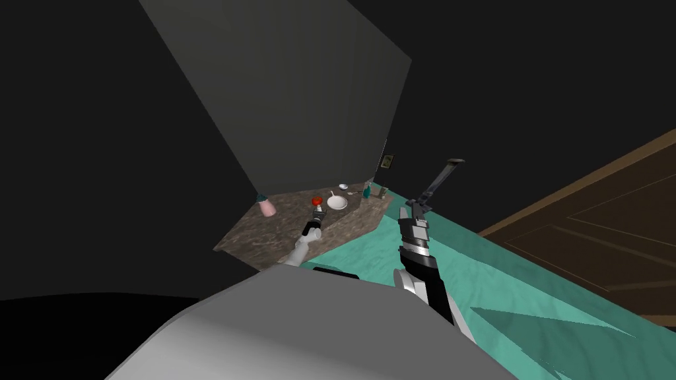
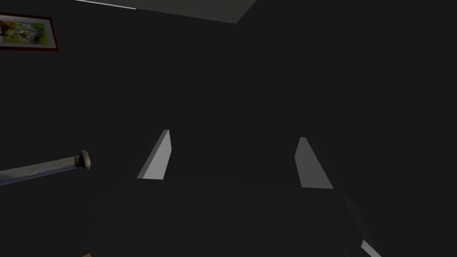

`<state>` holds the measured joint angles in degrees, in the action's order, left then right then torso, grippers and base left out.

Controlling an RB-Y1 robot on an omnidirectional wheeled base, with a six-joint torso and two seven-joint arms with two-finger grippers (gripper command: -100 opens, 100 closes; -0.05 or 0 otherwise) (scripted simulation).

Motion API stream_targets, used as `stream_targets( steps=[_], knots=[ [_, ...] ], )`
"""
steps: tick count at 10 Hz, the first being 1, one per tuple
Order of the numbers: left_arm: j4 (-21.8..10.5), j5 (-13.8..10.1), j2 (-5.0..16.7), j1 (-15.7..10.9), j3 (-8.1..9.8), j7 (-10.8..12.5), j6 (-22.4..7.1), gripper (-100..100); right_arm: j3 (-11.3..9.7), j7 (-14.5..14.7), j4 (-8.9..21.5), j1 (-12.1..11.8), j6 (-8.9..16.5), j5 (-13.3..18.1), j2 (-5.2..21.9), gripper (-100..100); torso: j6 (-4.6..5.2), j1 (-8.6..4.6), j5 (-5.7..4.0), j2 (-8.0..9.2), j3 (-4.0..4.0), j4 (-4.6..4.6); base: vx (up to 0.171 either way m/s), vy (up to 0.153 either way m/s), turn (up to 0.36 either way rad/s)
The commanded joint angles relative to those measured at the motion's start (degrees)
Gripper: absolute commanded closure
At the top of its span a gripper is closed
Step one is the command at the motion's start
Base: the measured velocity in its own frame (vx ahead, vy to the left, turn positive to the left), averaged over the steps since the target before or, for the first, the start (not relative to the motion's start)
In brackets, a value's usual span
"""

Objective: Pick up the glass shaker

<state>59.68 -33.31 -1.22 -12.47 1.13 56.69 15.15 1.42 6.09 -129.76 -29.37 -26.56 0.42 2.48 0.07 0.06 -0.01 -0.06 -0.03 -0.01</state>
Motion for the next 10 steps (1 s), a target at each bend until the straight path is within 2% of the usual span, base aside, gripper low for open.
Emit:
stream_targets(
  steps=[1,2,4,5,6,9,10],
  knots=[
    [-2.1,0.0,0.2,-1.0,-0.11,0.3,0.5,-100,0.0,0.0,0.0,0.0,0.0,0.0,0.0,0,0.0,0.0,0.0,0.0,0.0,0.0,0.0,0.0,0.0],
    [-4.4,1.3,0.4,-3.6,-0.68,1.8,1.2,-100,0.0,0.0,0.0,0.0,0.0,0.0,0.0,0,-0.01,0.01,0.0,-0.04,-0.02,-0.01,-0.036,0.001,0.306],
    [-7.4,1.3,0.4,-6.4,-0.68,1.8,1.2,-100,0.0,0.0,0.0,0.0,0.0,0.0,0.0,0,0.0,0.0,0.0,0.1,0.05,0.02,-0.039,0.001,0.067],
    [-8.4,1.3,0.4,-6.8,-0.68,1.8,1.2,-100,0.0,0.0,0.0,0.0,0.0,0.0,0.0,0,0.01,0.01,0.0,0.07,0.04,0.02,-0.008,0.008,-0.021],
    [-10.8,2.7,0.6,-9.3,-1.25,3.3,2.0,-100,0.0,0.0,0.0,0.0,0.0,0.0,0.0,0,0.0,0.02,0.0,0.01,0.0,0.0,-0.038,0.021,0.345],
    [-14.7,2.7,0.6,-12.7,-1.25,3.3,2.0,-100,0.0,0.0,0.0,0.0,0.0,0.0,0.0,0,0.02,0.0,0.0,0.06,0.03,0.02,-0.026,0.003,0.024],
    [-16.9,4.1,0.7,-15.2,-1.81,4.8,2.7,-100,0.0,0.0,0.0,0.0,0.0,0.0,0.0,0,0.0,-0.01,0.0,0.01,0.0,0.0,-0.045,0.013,0.323]
  ],
)
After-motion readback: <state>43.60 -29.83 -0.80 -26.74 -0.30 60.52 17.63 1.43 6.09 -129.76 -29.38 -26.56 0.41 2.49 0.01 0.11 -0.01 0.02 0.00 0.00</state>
